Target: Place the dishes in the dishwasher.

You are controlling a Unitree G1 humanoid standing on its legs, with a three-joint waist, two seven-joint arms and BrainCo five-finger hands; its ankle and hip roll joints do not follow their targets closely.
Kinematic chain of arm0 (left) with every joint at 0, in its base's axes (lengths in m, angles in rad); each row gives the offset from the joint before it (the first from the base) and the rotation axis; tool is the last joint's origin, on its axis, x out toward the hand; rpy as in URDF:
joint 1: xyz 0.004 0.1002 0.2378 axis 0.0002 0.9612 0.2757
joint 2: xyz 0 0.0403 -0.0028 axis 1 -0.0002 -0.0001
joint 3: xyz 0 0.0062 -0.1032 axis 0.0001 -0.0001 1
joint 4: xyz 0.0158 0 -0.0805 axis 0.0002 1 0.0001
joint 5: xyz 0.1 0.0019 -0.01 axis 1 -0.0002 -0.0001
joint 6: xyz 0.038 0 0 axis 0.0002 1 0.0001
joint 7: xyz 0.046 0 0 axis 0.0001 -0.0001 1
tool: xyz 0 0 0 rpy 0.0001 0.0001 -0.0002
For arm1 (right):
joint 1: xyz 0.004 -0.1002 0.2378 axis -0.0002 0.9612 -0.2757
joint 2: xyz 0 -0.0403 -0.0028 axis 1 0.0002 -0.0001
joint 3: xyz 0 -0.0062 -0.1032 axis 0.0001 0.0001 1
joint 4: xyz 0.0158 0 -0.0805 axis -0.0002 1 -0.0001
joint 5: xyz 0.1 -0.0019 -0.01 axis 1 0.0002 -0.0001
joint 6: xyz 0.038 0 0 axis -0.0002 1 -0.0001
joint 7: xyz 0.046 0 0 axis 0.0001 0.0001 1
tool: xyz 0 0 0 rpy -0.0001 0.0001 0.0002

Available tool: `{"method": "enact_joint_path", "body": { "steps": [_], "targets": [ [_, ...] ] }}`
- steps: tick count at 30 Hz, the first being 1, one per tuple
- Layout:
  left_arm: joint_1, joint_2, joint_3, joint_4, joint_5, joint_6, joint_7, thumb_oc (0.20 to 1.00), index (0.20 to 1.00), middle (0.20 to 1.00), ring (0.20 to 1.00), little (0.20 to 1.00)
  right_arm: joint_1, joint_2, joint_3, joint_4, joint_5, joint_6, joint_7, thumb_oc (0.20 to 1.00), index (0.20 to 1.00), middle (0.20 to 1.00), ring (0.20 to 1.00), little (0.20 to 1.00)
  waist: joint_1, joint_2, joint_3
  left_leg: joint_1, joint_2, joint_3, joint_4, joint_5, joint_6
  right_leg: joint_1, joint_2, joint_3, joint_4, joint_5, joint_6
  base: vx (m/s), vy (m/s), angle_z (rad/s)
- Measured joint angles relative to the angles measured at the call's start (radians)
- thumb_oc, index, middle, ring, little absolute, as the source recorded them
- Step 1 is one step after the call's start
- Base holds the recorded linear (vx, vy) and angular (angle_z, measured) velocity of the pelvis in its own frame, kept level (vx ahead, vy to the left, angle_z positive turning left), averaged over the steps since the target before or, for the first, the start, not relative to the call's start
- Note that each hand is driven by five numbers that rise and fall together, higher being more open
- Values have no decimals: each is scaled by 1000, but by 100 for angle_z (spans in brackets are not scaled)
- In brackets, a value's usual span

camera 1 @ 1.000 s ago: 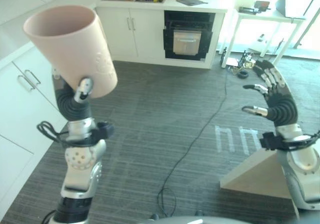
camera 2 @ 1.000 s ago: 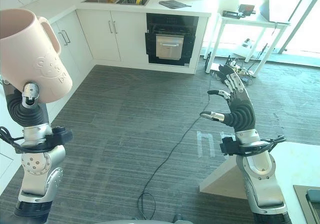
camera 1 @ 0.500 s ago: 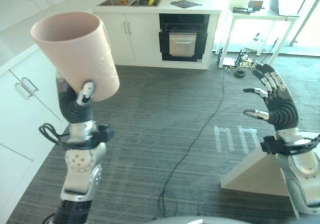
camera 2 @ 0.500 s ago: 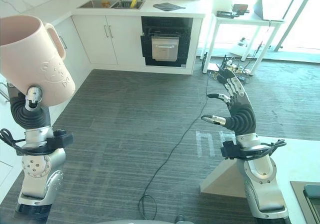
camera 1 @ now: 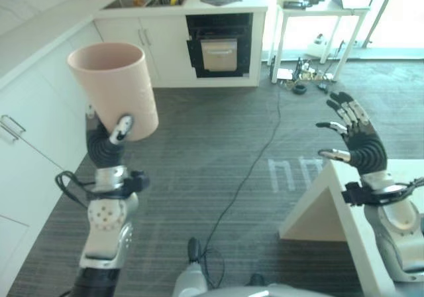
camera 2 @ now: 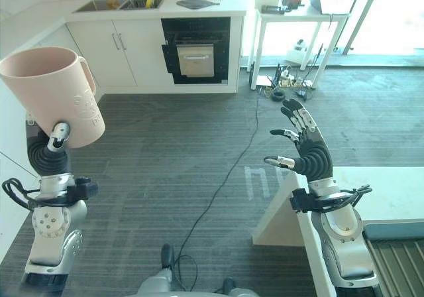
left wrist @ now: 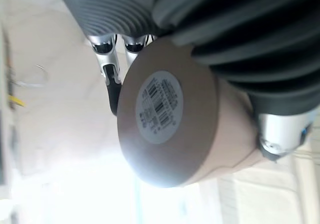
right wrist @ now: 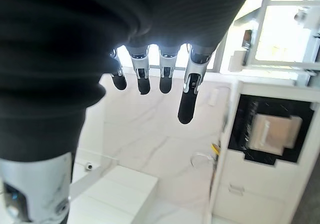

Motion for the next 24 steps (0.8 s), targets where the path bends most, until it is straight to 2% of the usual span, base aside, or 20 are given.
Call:
{"method": "enact_joint_path", "body": {
  "steps": [2, 4, 5, 7, 8, 9, 10, 11, 12, 13, 14, 15, 16, 17, 18, 19, 21, 22, 23, 24],
  "targets": [
    [-11, -7, -10, 1, 1, -2, 6, 200, 200, 200, 200, 200, 0, -44, -9, -1, 9, -3, 3, 1000, 1000, 1000, 1000, 1000, 1, -3, 2, 3, -12, 66, 108, -14, 22, 23, -42, -10, 0, -18, 27, 282, 233, -40],
    [-20, -7, -16, -6, 3, -4, 3, 200, 200, 200, 200, 200, 16, -85, -27, -33, 24, -12, 4, 1000, 1000, 1000, 1000, 1000, -9, 32, -6, 39, -20, 66, 129, -67, 35, 52, -51, -8, 2, -51, 80, 393, 275, -15],
    [-36, -3, -17, -2, 7, 0, 1, 200, 200, 200, 200, 200, 39, -61, -43, -54, 27, -14, 5, 1000, 1000, 1000, 1000, 1000, -16, 17, 3, 43, -42, 73, 155, -52, 36, 82, -79, 0, 7, -83, 97, 350, 239, 13],
    [-40, 10, -7, -17, 3, 4, -10, 200, 200, 200, 200, 200, 68, -44, -39, -119, 28, -15, -1, 1000, 1000, 1000, 1000, 1000, 16, -31, -10, 64, -131, 68, 161, -53, 47, 80, -161, -7, 73, -122, 137, 318, 233, 20],
    [-43, 39, -7, -24, -1, 9, -23, 200, 200, 200, 200, 200, 68, -25, -38, -137, 28, -19, -4, 1000, 1000, 1000, 1000, 1000, 19, -56, -14, 79, -168, 68, 159, -46, 84, 74, -179, -13, 186, -94, 166, 351, 277, 42],
    [-41, 45, -7, -27, -1, 12, -32, 200, 200, 200, 200, 200, 63, -17, -38, -138, 28, -20, -10, 1000, 1000, 1000, 1000, 1000, 33, -60, -17, 95, -177, 68, 150, -30, 116, 64, -184, -27, 242, -94, 180, 267, 241, 37],
    [-38, 51, -3, -36, -5, 16, -43, 200, 200, 200, 200, 200, 48, -1, -31, -138, 23, -18, -26, 1000, 1000, 1000, 1000, 1000, 62, -55, -15, 121, -190, 62, 133, -11, 158, 29, -191, -19, 340, -60, 228, 304, 273, 29],
    [-40, 54, 1, -42, -15, 20, -55, 200, 200, 200, 200, 200, 42, 22, -18, -138, 23, -19, -41, 1000, 1000, 1000, 1000, 1000, 62, -48, -18, 137, -196, 43, 117, 3, 173, -18, -196, -5, 467, -60, 246, 260, 262, 48],
    [-42, 59, 8, -54, -31, 22, -67, 200, 200, 200, 200, 200, 42, 46, -7, -135, 22, -18, -48, 1000, 1000, 1000, 1000, 1000, 63, -48, -20, 156, -209, 22, 103, -6, 180, -77, -196, 13, 601, -45, 254, 348, 291, 72],
    [-42, 59, 25, -65, -30, 28, -80, 200, 200, 200, 200, 200, 40, 71, -6, -138, 17, -16, -57, 1000, 1000, 1000, 1000, 1000, 69, -52, -21, 159, -227, 7, 119, -24, 207, -121, -196, 40, 684, 39, 267, 320, 276, 47],
    [-41, 49, 32, -66, -31, 35, -81, 200, 200, 200, 200, 200, 21, 100, -2, -135, 1, -15, -67, 1000, 1000, 1000, 1000, 1000, 81, -38, -17, 169, -228, 10, 141, -44, 226, -178, -194, 72, 798, 119, 275, 281, 234, 18],
    [-43, 53, 28, -67, -30, 45, -83, 200, 200, 200, 200, 200, -2, 110, 18, -113, -9, -13, -70, 1000, 1000, 1000, 1000, 1000, 79, -24, -15, 198, -230, 10, 137, -58, 245, -251, -198, 68, 952, 149, 257, 294, 186, -8],
    [-42, 52, 24, -67, -29, 48, -83, 200, 200, 200, 200, 200, -9, 107, 37, -107, -21, -7, -73, 1000, 1000, 1000, 1000, 1000, 77, -1, -10, 225, -230, 13, 126, -74, 267, -312, -196, 46, 1034, 114, 228, 241, 89, -31],
    [-42, 47, 28, -67, -29, 50, -74, 200, 200, 200, 200, 200, -24, 100, 69, -101, -37, -9, -73, 1000, 1000, 1000, 1000, 1000, 68, 18, -3, 262, -224, 34, 93, -75, 252, -396, -185, -2, 1045, 26, 205, 352, -27, -41],
    [-43, 57, 29, -63, -28, 59, -74, 200, 200, 200, 200, 200, -18, 89, 94, -87, -43, -8, -72, 1000, 1000, 1000, 1000, 1000, 52, 19, -2, 290, -227, 43, 63, -76, 248, -450, -167, -50, 957, -29, 156, 307, -57, -15],
    [-41, 57, 26, -62, -26, 73, -76, 200, 200, 200, 200, 200, 1, 76, 97, -68, -43, -7, -74, 1000, 1000, 1000, 1000, 1000, 18, 14, -4, 323, -235, 33, 53, -86, 232, -460, -126, -82, 849, -46, 144, 524, -186, 18],
    [-33, 61, 36, -65, -26, 75, -75, 200, 200, 200, 200, 200, 27, 29, 79, -72, -42, -7, -73, 1000, 1000, 1000, 1000, 1000, -7, 0, -10, 348, -246, 27, 49, -127, 185, -453, -81, -173, 616, -50, 147, 486, -213, 26],
    [-32, 55, 44, -61, -25, 71, -75, 200, 200, 200, 200, 200, 38, 18, 54, -69, -37, -13, -67, 1000, 1000, 1000, 1000, 1000, -7, -9, -10, 344, -255, 31, 52, -160, 166, -451, -57, -185, 460, -48, 145, 449, -196, 9],
    [-30, 45, 44, -56, -26, 72, -71, 200, 200, 200, 200, 200, 47, 20, 18, -62, -33, -13, -65, 1000, 1000, 1000, 1000, 1000, -4, -19, -10, 351, -266, 31, 52, -160, 188, -443, -35, -175, 279, -15, 143, 518, -248, 13],
    [-31, 45, 39, -45, -25, 78, -70, 200, 200, 200, 200, 200, 46, 19, 7, -45, -33, -15, -65, 1000, 1000, 1000, 1000, 1000, -19, -28, -9, 372, -277, 18, 51, -167, 178, -447, -37, -165, 157, 43, 138, 554, -304, 31]
  ]
}}
